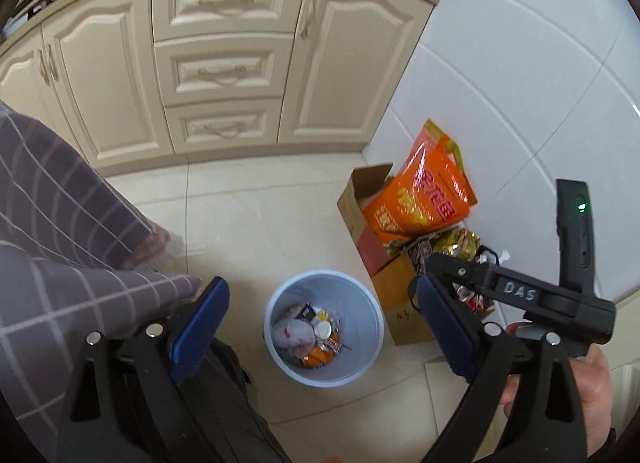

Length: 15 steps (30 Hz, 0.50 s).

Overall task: Collect trash
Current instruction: 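Open the left tool to drop the bread while the right tool releases the wrapper, then swing both open tools back toward the table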

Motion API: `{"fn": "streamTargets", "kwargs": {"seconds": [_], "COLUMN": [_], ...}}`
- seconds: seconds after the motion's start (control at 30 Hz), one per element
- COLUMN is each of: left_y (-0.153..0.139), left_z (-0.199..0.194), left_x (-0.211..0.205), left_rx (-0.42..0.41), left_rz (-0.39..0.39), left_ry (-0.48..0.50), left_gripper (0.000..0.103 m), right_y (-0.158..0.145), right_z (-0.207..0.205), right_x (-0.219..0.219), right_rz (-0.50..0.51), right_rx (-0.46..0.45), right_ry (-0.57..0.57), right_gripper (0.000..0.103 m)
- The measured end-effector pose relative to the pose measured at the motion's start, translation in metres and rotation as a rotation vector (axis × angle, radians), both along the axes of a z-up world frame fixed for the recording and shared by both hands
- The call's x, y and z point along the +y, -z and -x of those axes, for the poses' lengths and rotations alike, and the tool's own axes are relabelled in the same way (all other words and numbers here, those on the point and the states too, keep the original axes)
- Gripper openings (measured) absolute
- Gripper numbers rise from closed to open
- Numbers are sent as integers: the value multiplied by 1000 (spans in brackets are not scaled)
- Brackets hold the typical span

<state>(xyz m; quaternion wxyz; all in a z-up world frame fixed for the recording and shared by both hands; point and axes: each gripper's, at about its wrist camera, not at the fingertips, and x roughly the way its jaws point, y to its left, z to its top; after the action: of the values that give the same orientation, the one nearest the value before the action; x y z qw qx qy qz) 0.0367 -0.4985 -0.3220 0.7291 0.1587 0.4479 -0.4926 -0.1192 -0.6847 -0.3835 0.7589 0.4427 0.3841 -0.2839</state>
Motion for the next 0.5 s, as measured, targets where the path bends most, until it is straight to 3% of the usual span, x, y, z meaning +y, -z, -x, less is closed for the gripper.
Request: {"fn": "streamTargets", "kwargs": {"seconds": [0.5], "left_y": [-70], "left_z": [-1], "left_x": [36], "left_rx": [-103], "left_rz": [129], "left_ry": [-37], "left_gripper": [93], "right_y": [-61], "right_z": [-24], "right_x": [18], "right_rz": [89], "right_rx": [-65], "right_ry": [-44], "right_gripper": [97]}}
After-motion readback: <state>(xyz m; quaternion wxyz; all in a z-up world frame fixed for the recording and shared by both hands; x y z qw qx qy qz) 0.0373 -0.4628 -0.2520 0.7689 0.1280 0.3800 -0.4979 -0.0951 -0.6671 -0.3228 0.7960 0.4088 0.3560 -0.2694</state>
